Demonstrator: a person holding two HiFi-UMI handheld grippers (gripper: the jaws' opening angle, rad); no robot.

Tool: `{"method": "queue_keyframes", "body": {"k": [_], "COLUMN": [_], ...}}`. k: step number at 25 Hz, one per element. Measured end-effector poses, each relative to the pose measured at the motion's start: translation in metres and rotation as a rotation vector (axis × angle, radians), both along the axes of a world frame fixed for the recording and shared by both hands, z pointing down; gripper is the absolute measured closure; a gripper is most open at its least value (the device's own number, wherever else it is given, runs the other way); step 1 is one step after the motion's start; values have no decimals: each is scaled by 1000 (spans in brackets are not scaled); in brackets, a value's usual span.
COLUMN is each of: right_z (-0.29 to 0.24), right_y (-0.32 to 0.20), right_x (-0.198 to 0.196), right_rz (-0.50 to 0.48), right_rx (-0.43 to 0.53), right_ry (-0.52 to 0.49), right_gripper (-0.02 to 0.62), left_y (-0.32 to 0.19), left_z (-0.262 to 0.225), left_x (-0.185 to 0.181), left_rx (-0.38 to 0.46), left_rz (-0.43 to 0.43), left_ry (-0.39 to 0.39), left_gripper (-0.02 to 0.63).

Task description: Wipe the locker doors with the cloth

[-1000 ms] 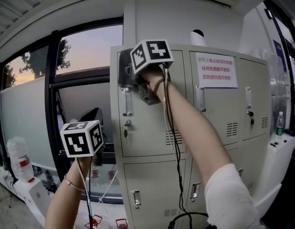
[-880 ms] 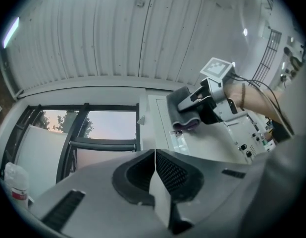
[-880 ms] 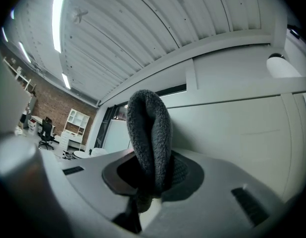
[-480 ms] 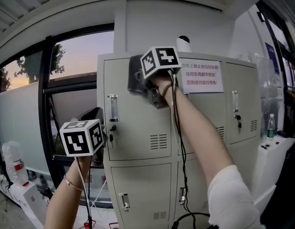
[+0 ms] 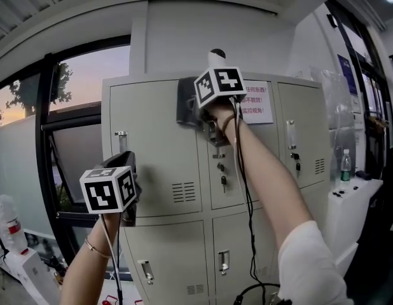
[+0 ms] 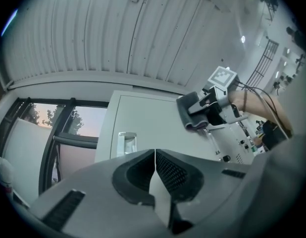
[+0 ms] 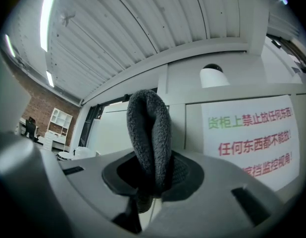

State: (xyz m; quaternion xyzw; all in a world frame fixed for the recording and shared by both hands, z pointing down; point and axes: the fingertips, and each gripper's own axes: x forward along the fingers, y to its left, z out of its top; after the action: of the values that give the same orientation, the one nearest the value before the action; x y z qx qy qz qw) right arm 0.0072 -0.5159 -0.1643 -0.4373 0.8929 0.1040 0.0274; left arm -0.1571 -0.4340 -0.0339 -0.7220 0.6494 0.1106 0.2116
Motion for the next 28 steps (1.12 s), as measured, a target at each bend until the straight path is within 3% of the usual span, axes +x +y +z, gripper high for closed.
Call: {"method": "queue_keyframes", "body": {"k": [18, 28], "right_z": [-7, -7], "right_y": [-31, -41], "right_x": [186, 243], "right_rz": [230, 295], "right_rx": [6, 13], "right_ry": [-78, -70], "right_gripper": [525, 525], "left_y": [-25, -42], "left_z": [1, 15], "left_x": [82, 119], "left_rx": [5, -13], "left_rz": [52, 82], "left_ry": [-16, -12], "left_gripper": [595, 595]}}
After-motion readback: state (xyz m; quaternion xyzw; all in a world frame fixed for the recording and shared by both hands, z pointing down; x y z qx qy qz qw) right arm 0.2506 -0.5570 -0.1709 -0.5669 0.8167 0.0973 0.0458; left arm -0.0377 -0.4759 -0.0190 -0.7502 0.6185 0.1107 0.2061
